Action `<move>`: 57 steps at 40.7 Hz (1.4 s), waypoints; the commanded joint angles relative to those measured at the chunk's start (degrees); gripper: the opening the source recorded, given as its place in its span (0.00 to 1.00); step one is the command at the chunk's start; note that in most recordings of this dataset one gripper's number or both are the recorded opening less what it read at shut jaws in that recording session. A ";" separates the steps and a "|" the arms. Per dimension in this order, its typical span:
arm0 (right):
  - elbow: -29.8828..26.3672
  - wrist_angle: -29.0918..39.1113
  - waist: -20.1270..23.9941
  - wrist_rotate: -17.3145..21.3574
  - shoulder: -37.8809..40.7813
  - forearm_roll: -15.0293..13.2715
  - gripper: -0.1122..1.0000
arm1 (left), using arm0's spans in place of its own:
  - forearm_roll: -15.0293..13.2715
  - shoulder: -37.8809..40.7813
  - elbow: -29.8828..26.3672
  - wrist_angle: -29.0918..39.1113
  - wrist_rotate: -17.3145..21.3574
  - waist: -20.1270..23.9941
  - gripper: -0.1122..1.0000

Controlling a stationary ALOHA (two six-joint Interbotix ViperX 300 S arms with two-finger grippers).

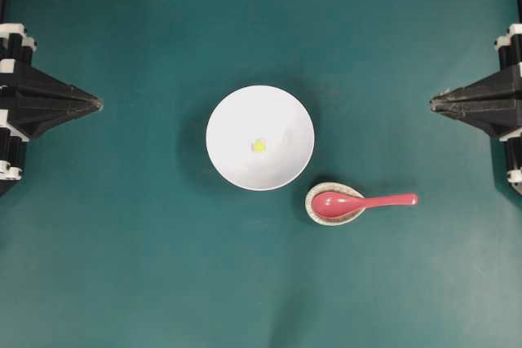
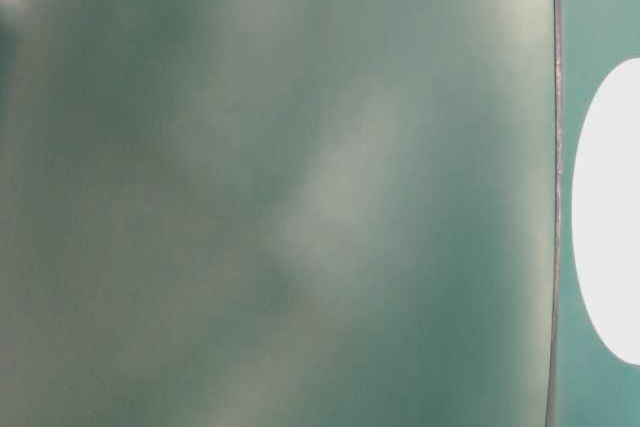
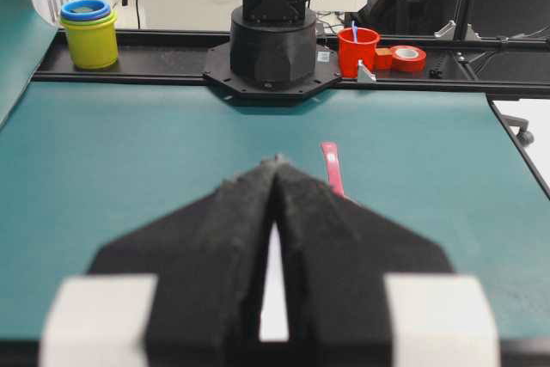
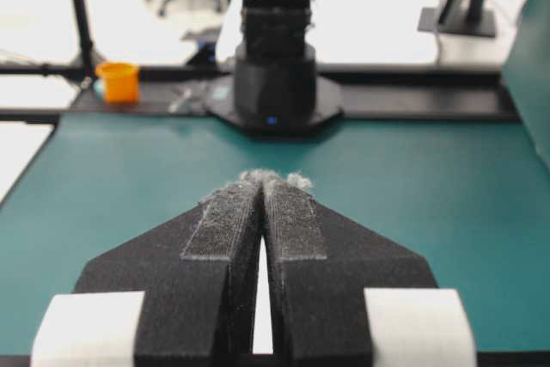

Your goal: Scoop the yellow hexagonal prism block from the bowl with a spoon using the right arm.

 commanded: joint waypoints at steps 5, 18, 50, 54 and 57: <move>-0.88 -0.18 -0.35 -0.53 0.79 0.00 0.10 | 0.62 0.62 -1.85 1.49 -0.09 0.00 0.20; -0.88 0.09 -0.35 -0.53 0.79 0.00 0.26 | 0.62 0.62 -1.93 1.49 -0.18 0.09 0.20; 0.62 -0.88 1.58 0.53 15.73 1.05 0.62 | 0.62 0.62 -1.93 1.85 -0.09 0.00 0.20; 0.53 -1.23 3.08 0.62 19.16 1.41 0.62 | 0.62 0.70 -1.93 1.85 -0.09 0.00 0.20; 0.44 -1.67 3.96 0.62 21.53 1.93 0.62 | 0.62 0.70 -1.93 1.85 -0.09 0.09 0.20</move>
